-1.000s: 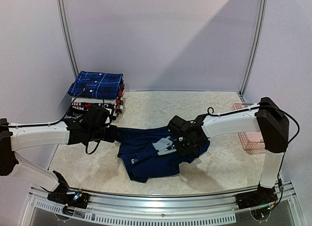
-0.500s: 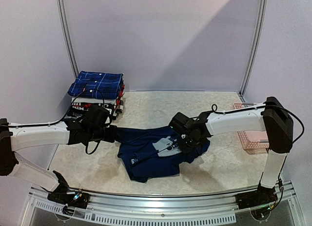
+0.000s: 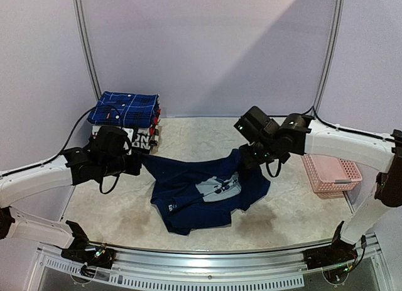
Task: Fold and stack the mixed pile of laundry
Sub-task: Flatten out the crumpled T-shirt at the center of the board.
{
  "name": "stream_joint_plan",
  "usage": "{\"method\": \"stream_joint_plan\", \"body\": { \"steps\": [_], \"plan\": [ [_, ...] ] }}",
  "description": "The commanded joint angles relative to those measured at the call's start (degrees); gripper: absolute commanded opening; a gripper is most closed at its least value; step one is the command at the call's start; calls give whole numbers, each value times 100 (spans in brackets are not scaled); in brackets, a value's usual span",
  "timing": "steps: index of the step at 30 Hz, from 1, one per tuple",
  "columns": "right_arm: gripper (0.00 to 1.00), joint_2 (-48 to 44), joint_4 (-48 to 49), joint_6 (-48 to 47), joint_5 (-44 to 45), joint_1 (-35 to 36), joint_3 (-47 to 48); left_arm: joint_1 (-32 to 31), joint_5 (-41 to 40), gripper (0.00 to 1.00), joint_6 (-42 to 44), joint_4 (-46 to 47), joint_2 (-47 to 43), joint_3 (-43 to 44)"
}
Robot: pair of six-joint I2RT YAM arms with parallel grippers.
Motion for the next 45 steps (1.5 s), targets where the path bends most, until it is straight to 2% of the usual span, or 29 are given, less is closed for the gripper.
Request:
{"method": "stream_joint_plan", "body": {
  "steps": [1,9,16,29,33,37,42,44,45],
  "plan": [
    [0,-519,-600,-62,630,-21,272,90,-198,0,141,-505,-460,367],
    [0,-1591,-974,-98,1085,-26,524,92,-504,0,305,-1244,-1211,1008],
    [0,-2415,-884,-433,950,-21,571,90,-677,0,381,-1658,-1876,1684],
    [0,-2867,-830,-1762,-1163,-24,2089,90,-487,0,900,-2007,-2293,3675],
    [0,-2767,-1115,-2049,-1998,-24,2773,90,-187,0,1004,-1998,-2316,4319],
    [0,-2660,-1404,-2312,-2581,-23,3501,90,492,0,1128,-1883,-2249,4934],
    [0,-2653,-1395,-2285,-2501,-20,4151,90,1160,0,1284,-1698,-1921,5874],
    [0,-2662,-1294,-2161,-2168,-23,4209,90,1283,0,1327,-1827,-1557,6372],
    [0,-2649,-1269,-2083,-1701,-26,4203,90,1302,0,1355,-1946,-1349,6611]
  ]
}}
